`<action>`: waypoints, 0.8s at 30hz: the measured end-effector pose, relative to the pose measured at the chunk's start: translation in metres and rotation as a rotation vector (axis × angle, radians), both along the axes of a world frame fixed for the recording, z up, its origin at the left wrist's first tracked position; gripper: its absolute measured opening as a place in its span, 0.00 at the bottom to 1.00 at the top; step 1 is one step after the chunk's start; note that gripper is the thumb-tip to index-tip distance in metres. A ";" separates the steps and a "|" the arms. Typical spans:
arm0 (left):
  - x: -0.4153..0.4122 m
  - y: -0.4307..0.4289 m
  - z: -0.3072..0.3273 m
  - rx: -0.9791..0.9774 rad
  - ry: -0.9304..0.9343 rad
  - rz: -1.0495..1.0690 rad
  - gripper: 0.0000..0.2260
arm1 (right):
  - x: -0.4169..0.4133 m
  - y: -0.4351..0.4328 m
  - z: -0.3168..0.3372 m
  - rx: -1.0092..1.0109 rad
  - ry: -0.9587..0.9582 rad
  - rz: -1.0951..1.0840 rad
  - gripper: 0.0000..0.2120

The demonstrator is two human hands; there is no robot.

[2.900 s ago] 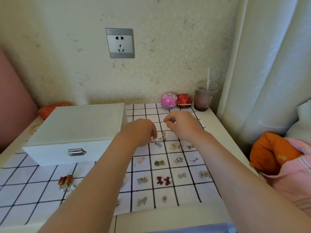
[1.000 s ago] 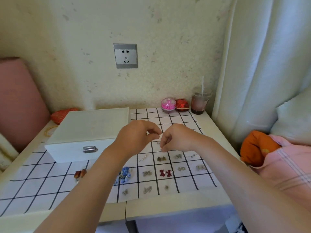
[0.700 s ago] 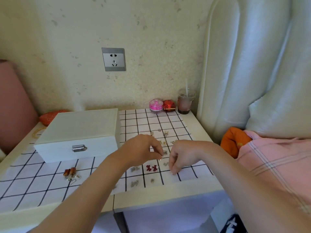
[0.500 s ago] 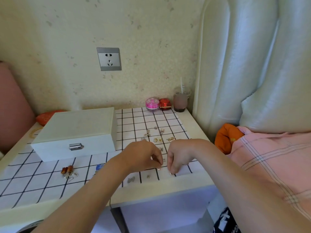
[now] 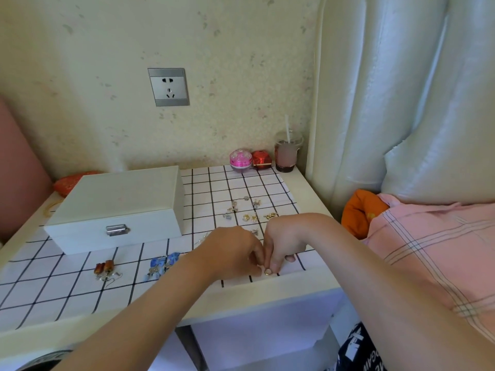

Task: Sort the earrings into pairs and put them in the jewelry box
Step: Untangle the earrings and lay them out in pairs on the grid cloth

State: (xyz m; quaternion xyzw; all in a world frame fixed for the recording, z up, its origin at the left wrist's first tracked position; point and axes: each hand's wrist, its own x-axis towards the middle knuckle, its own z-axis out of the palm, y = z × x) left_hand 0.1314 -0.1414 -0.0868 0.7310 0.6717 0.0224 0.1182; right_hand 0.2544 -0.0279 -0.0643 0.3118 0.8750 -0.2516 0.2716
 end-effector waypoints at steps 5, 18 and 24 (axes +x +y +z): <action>-0.021 0.005 0.018 0.062 -0.116 0.118 0.12 | 0.005 0.009 0.010 -0.036 0.221 -0.079 0.05; -0.086 0.078 0.010 0.194 -0.126 0.344 0.08 | -0.047 0.073 -0.021 0.380 0.673 -0.305 0.09; -0.096 0.093 0.000 0.065 -0.088 0.433 0.05 | -0.075 0.080 -0.034 0.428 0.635 -0.151 0.13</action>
